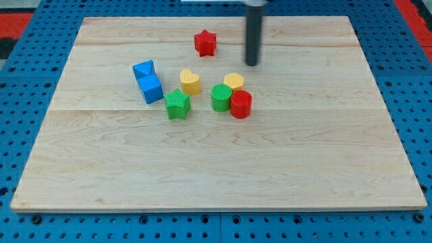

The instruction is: Move the red circle slightly down

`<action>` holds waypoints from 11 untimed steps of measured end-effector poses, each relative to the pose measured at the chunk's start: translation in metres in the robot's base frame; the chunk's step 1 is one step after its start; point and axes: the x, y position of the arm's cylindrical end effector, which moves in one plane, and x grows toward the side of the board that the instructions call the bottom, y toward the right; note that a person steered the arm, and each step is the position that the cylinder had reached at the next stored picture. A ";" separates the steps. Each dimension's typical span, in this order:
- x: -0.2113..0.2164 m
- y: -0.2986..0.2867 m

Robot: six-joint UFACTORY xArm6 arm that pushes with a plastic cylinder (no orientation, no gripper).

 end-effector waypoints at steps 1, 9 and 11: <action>0.029 0.062; 0.068 -0.068; 0.094 -0.068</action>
